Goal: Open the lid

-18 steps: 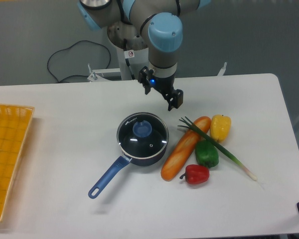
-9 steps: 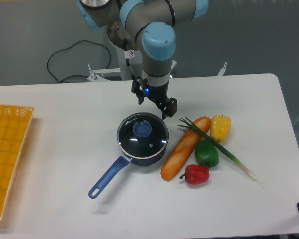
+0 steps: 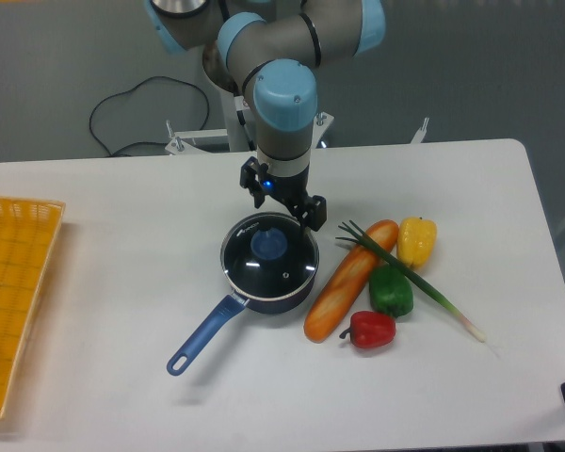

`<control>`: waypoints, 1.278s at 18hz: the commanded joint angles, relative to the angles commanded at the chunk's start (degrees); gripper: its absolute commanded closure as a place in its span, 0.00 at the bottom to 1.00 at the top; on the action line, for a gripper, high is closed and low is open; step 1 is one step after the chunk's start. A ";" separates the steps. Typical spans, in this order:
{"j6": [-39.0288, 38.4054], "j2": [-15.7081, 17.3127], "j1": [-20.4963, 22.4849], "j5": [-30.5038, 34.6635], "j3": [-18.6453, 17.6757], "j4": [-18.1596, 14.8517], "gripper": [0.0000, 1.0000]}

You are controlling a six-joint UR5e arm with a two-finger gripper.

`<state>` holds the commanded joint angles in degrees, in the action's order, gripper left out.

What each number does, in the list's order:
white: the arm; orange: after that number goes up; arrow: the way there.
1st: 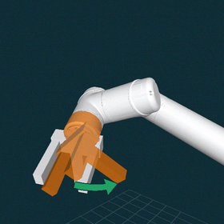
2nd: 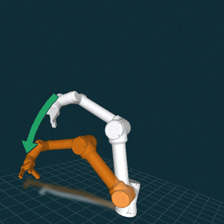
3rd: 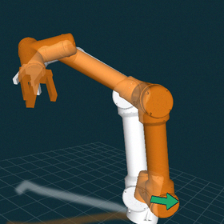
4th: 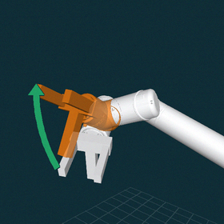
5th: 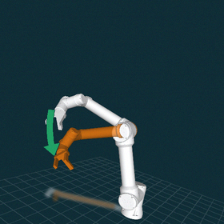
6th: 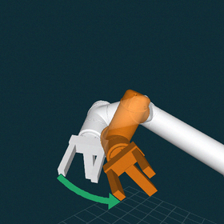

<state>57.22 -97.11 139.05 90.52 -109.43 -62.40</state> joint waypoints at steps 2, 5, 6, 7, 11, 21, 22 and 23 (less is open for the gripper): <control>-1.14 -0.62 -1.41 1.32 0.18 0.00 0.00; -1.85 -1.32 -1.76 1.24 0.62 0.00 0.00; -1.94 -1.41 -1.77 1.24 0.88 0.00 0.00; -1.94 -1.50 -1.77 1.15 0.88 0.00 0.00; -1.94 -2.20 -1.77 0.80 0.97 0.17 0.00; -2.55 -4.31 -1.85 -0.34 3.08 0.00 0.00; -2.55 -4.49 -1.85 -0.34 3.08 0.00 0.00; -2.55 -4.57 -1.94 -0.60 3.25 -0.09 0.00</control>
<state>54.67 -101.69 137.11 89.91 -106.17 -62.49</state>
